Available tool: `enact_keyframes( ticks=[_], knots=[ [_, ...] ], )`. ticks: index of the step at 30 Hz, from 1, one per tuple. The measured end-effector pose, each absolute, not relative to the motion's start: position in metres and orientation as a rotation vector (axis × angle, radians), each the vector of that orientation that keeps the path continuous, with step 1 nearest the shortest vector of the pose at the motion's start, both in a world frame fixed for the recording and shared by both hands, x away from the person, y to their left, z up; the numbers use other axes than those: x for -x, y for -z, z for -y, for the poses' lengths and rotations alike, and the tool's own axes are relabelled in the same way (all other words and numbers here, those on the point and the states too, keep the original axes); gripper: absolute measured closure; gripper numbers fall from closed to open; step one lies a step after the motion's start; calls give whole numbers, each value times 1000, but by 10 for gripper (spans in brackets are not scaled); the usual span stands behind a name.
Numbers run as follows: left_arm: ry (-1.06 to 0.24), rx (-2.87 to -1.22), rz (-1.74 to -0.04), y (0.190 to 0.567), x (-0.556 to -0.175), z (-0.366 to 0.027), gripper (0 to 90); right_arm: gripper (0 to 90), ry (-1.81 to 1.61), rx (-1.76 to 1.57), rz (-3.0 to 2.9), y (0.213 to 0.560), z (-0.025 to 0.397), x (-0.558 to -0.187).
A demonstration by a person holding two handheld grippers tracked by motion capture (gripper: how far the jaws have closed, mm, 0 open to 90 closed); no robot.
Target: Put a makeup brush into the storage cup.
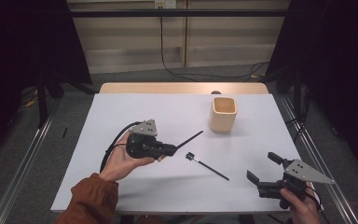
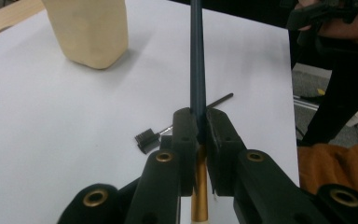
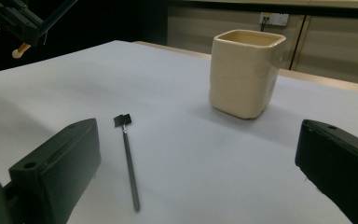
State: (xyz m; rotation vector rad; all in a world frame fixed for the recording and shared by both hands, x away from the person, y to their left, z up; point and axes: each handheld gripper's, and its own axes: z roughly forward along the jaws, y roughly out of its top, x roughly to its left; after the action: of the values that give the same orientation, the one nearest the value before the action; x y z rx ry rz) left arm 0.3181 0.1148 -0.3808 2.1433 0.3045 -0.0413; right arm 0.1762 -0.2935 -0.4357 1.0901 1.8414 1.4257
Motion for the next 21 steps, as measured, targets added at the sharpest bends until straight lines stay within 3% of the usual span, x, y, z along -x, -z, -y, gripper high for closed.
enact_keyframes(
  ticks=[4, 21],
  knots=[
    [49, -2288, -281, 378, -319, -114, 832, 0, -1424, -1091, -1842, 436, 293, -176],
    [80, -2489, -234, 382, -318, -105, 832, 0, -1423, -1052, -1850, 435, 290, -181]
  ],
)
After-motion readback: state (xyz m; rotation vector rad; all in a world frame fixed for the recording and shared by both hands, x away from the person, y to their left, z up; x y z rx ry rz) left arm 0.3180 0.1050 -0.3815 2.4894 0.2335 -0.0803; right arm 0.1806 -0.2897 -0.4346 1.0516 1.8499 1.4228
